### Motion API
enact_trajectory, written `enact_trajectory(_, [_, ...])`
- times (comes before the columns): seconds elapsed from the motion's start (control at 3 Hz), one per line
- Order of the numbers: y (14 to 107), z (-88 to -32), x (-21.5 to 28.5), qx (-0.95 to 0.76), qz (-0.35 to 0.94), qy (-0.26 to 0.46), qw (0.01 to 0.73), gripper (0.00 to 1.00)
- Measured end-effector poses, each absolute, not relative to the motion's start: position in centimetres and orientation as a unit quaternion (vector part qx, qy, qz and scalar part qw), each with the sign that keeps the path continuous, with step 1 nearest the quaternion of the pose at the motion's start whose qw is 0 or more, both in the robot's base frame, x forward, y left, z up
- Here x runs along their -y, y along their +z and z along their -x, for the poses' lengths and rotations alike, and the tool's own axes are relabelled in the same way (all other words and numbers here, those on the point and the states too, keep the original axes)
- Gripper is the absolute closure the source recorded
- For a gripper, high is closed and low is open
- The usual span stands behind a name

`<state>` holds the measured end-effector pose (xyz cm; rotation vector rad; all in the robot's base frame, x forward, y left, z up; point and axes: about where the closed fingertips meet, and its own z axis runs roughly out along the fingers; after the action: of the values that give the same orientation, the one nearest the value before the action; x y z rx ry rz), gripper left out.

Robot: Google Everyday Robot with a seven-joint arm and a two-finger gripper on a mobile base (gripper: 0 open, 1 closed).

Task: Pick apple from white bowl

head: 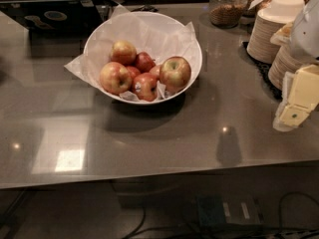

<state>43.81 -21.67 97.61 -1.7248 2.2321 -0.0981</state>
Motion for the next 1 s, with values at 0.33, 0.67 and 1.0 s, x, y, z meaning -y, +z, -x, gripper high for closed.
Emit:
enact_trajectory(0.33, [97.6,-43.8,21.7,-0.781,0.603,-0.034,0.159,0.00])
enact_trajectory(0.67, [97.5,-44.2,21.1,-0.778,0.604,-0.028,0.168,0.00])
enact_trajectory(1.0, [97.2,-45.9,18.7,-0.763,0.615,-0.013,0.200,0.00])
